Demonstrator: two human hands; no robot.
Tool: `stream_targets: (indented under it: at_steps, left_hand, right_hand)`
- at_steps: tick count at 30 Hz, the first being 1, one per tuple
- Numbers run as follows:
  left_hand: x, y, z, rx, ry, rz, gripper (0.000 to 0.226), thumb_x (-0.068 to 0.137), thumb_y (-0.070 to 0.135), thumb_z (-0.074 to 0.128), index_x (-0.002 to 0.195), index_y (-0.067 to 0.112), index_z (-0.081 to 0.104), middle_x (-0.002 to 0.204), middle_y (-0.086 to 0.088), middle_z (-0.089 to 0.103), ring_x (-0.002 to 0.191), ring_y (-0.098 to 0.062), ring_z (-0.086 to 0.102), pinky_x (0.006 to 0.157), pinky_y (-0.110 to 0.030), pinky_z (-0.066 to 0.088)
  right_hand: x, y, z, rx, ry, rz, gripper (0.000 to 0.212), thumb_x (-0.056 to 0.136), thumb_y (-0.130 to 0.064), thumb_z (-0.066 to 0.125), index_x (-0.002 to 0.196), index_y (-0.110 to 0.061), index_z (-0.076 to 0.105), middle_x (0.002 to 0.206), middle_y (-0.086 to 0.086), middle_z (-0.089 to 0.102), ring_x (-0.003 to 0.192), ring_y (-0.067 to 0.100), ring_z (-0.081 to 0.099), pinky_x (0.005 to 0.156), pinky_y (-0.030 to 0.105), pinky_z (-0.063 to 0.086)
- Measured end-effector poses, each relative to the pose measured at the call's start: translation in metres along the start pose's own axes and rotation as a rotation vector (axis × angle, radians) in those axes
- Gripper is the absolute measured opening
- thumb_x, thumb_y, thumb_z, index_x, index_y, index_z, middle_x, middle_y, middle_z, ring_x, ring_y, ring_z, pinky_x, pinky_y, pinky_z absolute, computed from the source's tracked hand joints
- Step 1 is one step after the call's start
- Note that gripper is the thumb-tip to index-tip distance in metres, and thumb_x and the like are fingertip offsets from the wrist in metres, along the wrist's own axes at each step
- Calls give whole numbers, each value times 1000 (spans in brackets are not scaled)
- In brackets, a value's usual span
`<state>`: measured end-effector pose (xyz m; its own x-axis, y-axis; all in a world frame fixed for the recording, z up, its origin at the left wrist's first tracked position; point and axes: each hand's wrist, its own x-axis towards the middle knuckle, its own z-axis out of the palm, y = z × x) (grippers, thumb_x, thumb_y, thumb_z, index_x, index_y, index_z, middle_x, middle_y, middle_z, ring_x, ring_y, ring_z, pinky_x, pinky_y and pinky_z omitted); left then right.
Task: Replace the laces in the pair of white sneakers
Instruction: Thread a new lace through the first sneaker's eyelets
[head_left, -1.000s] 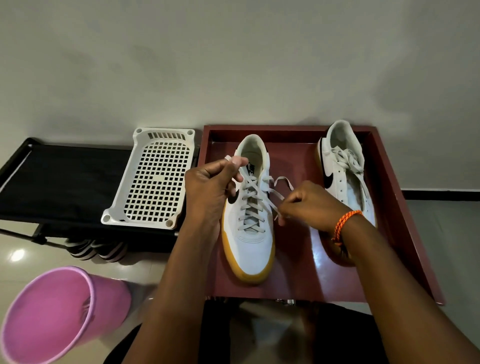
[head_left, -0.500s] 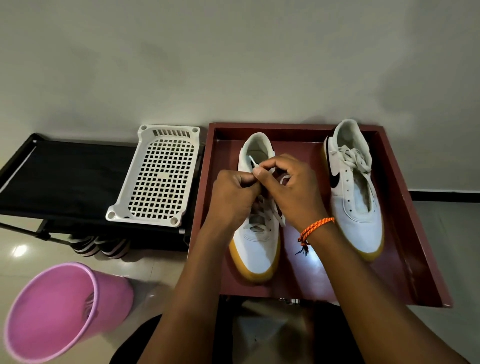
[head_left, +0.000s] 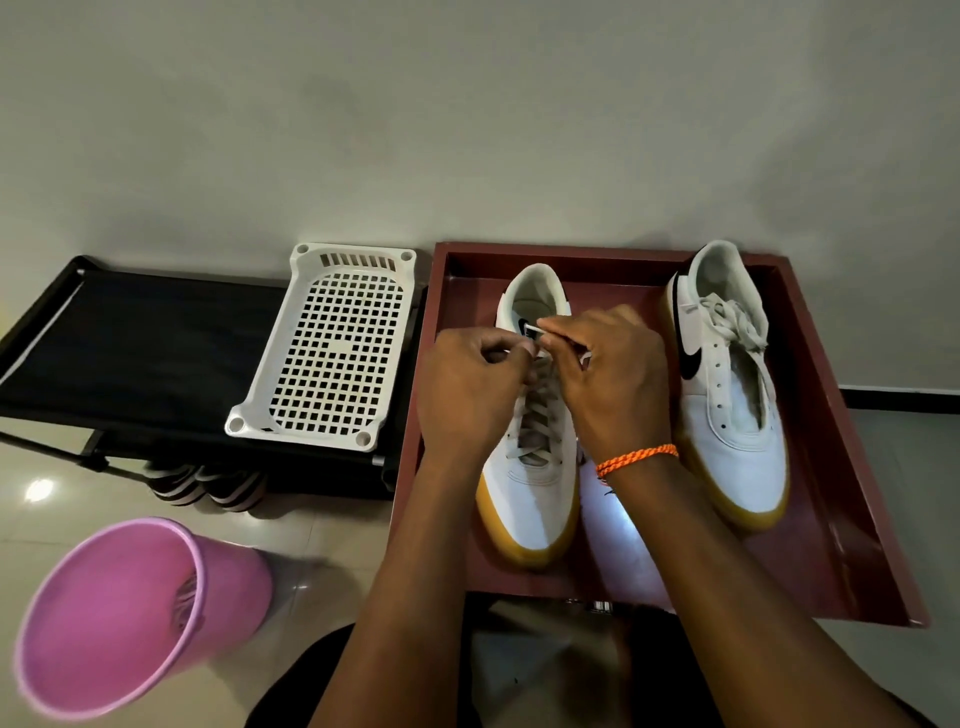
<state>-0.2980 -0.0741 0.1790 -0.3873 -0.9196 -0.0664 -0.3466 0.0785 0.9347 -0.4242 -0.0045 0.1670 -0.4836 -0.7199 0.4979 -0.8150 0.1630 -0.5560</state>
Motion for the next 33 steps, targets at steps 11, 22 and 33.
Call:
stream_targets:
  at_steps: [11,22,33]
  left_hand:
    - [-7,3,1,224,162,-163,18,97,25,69,85,30,81,82,18,75,72,-3,68,64,-27,52]
    - [-6,-1,2,152,122,-148,16,93,18,74,88,31,83,77,15,76,73,-2,73,68,-26,58]
    - [-10,2,9,289,210,-104,15,94,32,76,80,35,75,71,18,70,67,2,65,56,-19,37]
  right_hand:
    - [-6,-13,6,-281,-145,63,6,90,-18,68,86,-19,72,133,1,55,117,27,46,90,37,40]
    - [-8,-2,24,42,-170,314,8,89,-15,75,87,-23,79,135,-7,56,121,21,47,97,30,38]
    - [-10,-5,18,-59,-232,258,8,94,-19,69,95,-24,76,129,-5,60,118,28,49,98,41,41]
